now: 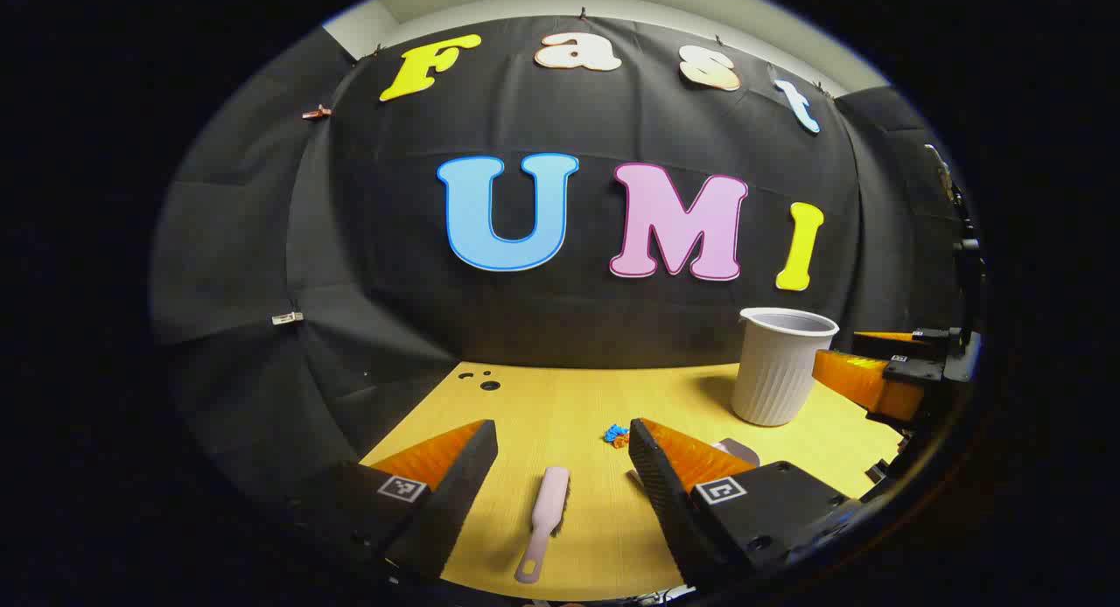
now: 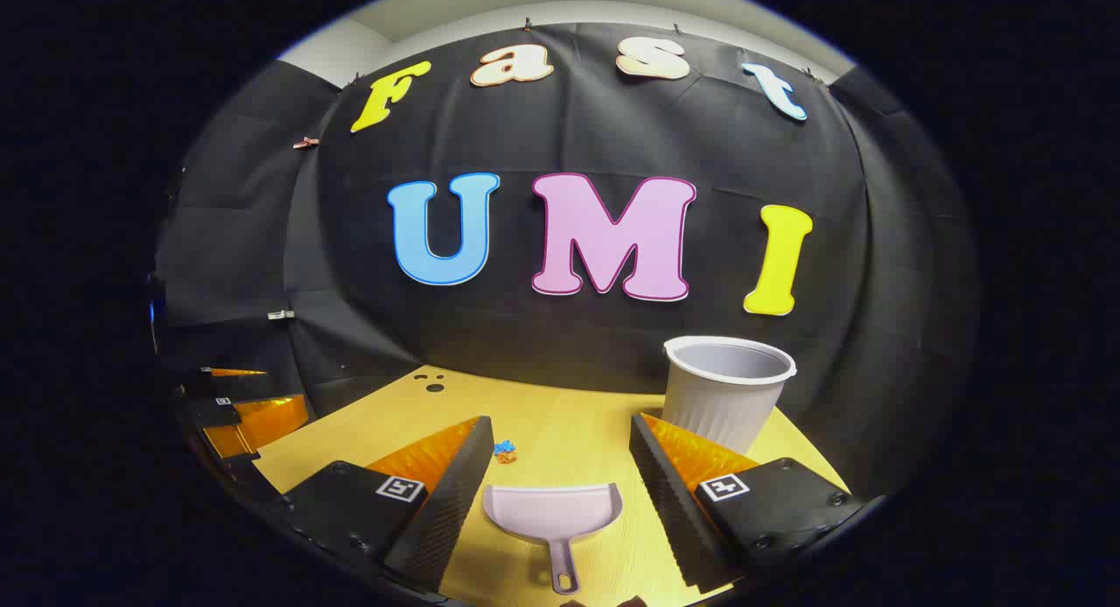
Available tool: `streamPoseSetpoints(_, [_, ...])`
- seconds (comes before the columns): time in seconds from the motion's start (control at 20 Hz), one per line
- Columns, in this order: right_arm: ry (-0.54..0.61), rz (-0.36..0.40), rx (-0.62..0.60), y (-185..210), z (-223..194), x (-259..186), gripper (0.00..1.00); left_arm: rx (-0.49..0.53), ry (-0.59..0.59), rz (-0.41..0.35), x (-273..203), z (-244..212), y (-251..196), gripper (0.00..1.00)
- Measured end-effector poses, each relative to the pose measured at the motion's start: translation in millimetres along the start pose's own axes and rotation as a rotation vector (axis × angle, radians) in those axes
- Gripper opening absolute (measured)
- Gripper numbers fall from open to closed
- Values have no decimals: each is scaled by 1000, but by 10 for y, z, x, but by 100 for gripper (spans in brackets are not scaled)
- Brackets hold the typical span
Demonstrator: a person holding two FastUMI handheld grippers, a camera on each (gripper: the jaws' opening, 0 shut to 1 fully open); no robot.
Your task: Pick up the small broom and dustpan from the desktop, sweep the trash into the dustpan with the broom, and then empty the trash into the garbage bin.
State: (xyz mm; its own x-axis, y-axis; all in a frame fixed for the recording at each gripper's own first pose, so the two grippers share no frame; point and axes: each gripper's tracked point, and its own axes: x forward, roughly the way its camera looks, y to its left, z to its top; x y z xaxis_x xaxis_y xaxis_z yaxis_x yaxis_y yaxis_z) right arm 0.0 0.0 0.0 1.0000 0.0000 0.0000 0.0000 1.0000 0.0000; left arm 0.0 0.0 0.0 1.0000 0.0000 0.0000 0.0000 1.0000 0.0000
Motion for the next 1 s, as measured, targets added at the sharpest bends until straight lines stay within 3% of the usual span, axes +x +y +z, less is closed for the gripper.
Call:
streamPoseSetpoints(0.7, [119, -16, 44, -138, -333, 122, 98, -24, 132, -27, 208, -458, 98, 96])
streamPoseSetpoints(1.0, [159, -13, 45, -151, -452, 185, 98, -44, 252, -71, 341, -851, 111, 96])
